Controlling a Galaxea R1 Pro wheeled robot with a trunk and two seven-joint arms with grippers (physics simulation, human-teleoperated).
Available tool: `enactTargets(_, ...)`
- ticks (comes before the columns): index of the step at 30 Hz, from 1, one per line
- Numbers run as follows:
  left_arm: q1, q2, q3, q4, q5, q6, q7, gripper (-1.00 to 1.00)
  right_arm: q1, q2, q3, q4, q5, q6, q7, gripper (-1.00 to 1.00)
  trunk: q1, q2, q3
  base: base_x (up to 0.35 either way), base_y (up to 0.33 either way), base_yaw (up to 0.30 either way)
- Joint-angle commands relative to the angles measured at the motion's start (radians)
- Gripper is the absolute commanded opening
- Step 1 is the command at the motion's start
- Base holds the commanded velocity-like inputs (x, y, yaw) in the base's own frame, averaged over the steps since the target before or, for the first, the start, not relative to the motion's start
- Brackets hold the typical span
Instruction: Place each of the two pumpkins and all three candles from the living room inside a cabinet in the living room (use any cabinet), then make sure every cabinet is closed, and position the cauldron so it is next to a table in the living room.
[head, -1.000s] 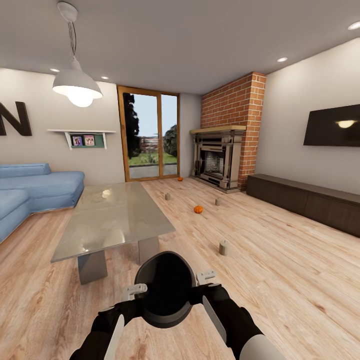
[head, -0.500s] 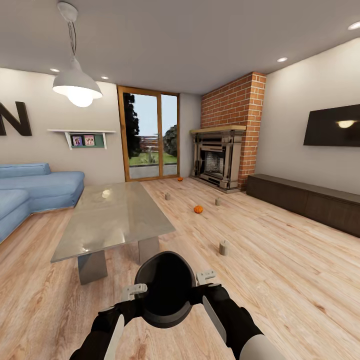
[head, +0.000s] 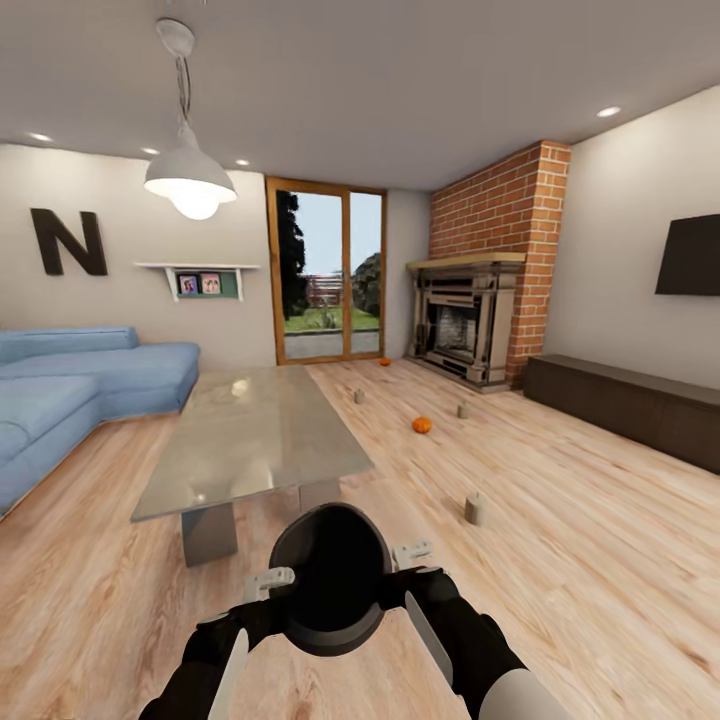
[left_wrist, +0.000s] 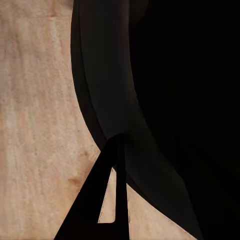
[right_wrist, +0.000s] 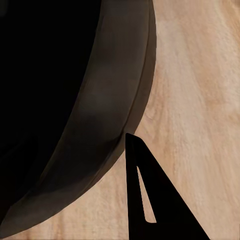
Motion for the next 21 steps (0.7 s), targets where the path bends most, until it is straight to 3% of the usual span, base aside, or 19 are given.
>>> enactTargets(1, 0.0, 0.0, 0.003, 0.0, -0.007, 0.0, 0.001, -1.0, -0.001, 0.0, -0.001, -0.032, -0.003, -0.05, 0.002, -1.0, 0.0, 0.0, 0.001, 0.07, 0.0, 0.244)
enactTargets(9, 0.0, 0.0, 0.003, -0.002, -0.007, 0.0, 0.001, -1.0, -0.001, 0.0, -0.001, -0.032, -0.003, -0.05, 0.002, -1.0, 0.0, 0.0, 0.005, 0.017, 0.0, 0.153)
enactTargets(21, 0.0, 0.0, 0.005, -0.002, -0.007, 0.0, 0.001, -1.0, -0.001, 0.0, -0.001, -0.032, -0.003, -0.05, 0.002, -1.0, 0.005, -0.003, -0.041, 0.0, 0.0, 0.005)
